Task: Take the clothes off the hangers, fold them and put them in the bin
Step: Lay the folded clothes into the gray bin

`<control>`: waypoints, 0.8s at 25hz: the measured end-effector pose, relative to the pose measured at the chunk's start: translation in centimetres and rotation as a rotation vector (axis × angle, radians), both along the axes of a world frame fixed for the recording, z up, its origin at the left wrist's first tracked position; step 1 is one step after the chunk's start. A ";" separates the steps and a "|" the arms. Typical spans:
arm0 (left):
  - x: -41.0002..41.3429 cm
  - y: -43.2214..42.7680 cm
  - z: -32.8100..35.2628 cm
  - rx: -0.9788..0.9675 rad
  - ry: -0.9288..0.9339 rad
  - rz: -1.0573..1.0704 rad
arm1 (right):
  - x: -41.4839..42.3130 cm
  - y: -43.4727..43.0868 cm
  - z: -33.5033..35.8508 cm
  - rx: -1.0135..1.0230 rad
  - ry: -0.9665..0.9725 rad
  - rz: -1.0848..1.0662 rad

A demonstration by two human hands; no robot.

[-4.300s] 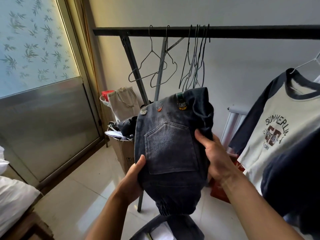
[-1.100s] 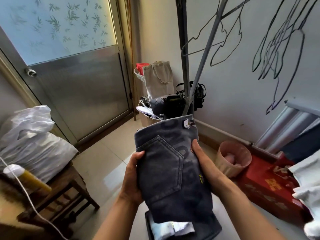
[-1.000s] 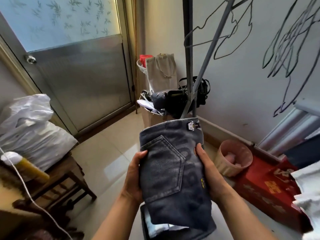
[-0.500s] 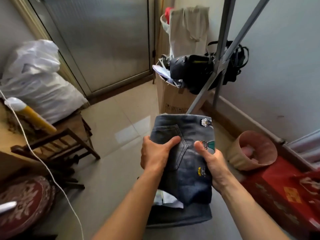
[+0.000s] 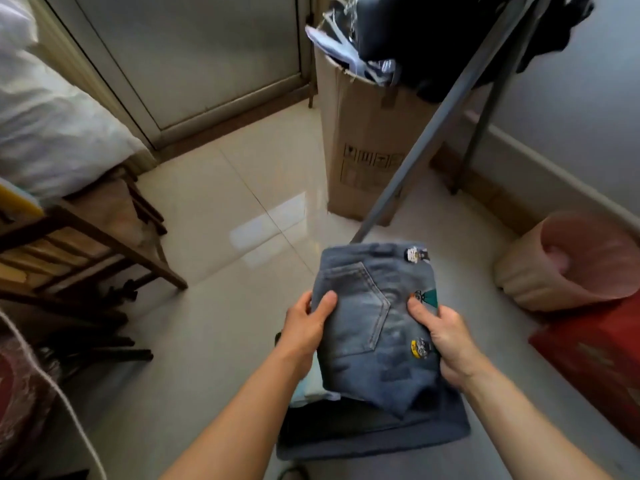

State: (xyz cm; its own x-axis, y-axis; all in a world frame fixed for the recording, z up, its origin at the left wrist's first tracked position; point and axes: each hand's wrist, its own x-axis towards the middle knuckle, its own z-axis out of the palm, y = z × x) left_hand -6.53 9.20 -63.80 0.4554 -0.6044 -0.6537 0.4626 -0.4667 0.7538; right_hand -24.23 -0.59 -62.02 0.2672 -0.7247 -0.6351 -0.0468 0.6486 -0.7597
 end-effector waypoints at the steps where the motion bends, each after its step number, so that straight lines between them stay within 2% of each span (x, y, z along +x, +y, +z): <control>1: -0.6 0.8 -3.2 0.040 0.039 -0.022 | -0.8 0.6 -3.0 0.039 0.025 -0.002; 6: -3.2 2.8 -13.9 0.274 -0.011 0.001 | -3.8 2.4 -15.6 0.198 0.093 -0.023; 10: -5.1 3.4 -20.8 0.320 -0.037 -0.102 | -5.7 2.3 -22.7 0.301 0.152 -0.028; 15: -7.2 3.4 -27.0 0.371 0.029 -0.117 | -7.1 0.7 -29.2 0.359 0.246 0.011; 20: -6.9 2.3 -30.5 0.384 0.009 -0.100 | -6.3 -0.9 -33.5 0.335 0.257 0.070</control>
